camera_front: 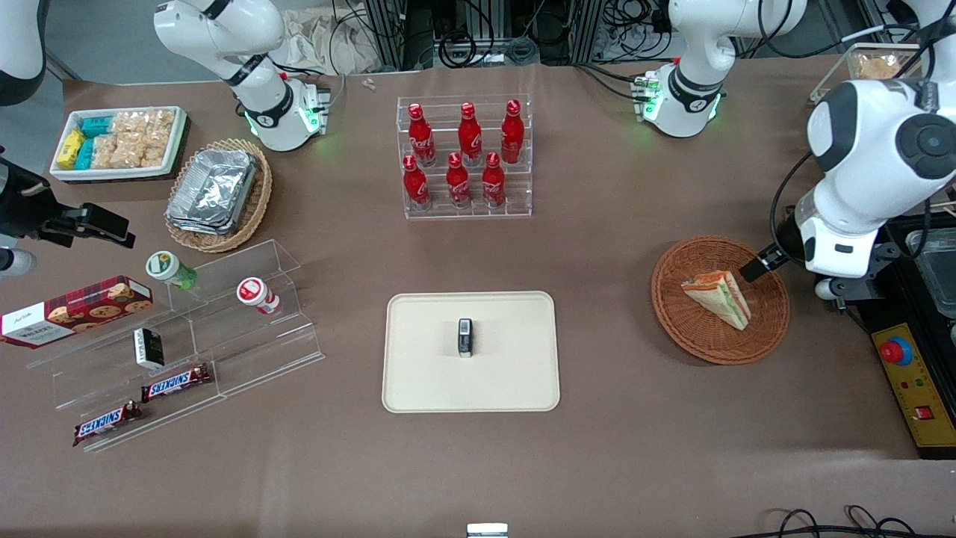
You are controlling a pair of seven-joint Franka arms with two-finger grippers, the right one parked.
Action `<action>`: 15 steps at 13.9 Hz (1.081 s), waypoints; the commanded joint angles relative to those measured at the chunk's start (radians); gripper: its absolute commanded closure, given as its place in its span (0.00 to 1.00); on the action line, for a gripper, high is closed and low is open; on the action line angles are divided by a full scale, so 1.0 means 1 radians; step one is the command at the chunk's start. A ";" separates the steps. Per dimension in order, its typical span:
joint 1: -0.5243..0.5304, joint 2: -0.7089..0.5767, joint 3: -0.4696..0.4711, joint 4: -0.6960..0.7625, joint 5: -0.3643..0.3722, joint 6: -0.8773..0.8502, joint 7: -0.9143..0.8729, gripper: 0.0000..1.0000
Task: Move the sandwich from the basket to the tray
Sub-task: 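Move the open left gripper down over the wrapped sandwich in the basket, then close the left gripper on the wrapped sandwich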
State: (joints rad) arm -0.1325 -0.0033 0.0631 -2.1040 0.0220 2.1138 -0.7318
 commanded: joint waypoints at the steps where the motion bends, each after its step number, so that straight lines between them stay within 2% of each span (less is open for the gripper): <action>1: -0.006 0.060 -0.002 -0.062 0.016 0.138 -0.156 0.00; 3: -0.009 0.132 -0.002 -0.062 0.018 0.204 -0.250 0.00; 5: -0.009 0.169 0.000 -0.073 0.018 0.227 -0.262 0.00; 15: 0.001 0.195 0.029 -0.162 0.016 0.311 -0.271 0.00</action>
State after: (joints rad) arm -0.1297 0.2025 0.0912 -2.2270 0.0217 2.3665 -0.9656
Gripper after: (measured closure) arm 0.000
